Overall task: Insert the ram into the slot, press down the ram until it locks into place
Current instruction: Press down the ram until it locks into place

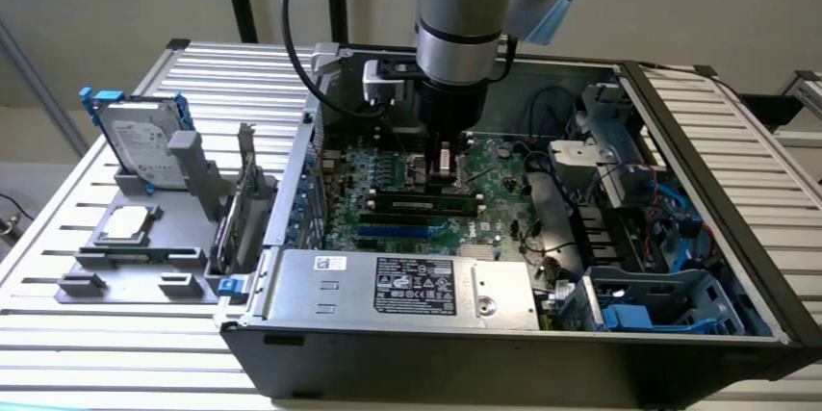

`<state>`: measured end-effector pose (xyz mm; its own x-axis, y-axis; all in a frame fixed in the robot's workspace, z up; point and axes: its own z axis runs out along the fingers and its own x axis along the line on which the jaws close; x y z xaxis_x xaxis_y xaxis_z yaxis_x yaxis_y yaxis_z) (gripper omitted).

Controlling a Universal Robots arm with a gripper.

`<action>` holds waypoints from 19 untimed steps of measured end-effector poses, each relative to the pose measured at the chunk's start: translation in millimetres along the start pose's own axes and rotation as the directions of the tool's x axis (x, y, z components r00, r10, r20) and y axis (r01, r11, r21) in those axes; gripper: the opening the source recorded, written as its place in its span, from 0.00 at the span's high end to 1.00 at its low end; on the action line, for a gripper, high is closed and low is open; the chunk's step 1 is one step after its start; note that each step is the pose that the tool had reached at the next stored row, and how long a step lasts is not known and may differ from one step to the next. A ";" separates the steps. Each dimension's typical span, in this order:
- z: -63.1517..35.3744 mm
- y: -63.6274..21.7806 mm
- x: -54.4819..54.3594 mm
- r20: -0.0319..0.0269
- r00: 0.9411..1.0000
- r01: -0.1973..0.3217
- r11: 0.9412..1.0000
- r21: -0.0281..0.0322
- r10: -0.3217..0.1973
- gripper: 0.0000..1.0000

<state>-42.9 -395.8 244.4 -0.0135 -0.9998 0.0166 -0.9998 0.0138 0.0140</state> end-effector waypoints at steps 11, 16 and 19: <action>6.5 1.2 -3.0 0.000 1.000 0.000 1.000 0.000 0.000 0.89; 10.5 1.3 -3.1 0.000 1.000 0.000 1.000 0.000 0.000 0.89; 13.0 1.3 -3.2 0.000 1.000 0.000 1.000 0.000 0.000 0.89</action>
<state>-44.4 -392.8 231.4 -0.0136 -0.9998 0.0166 -0.9998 0.0138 0.0141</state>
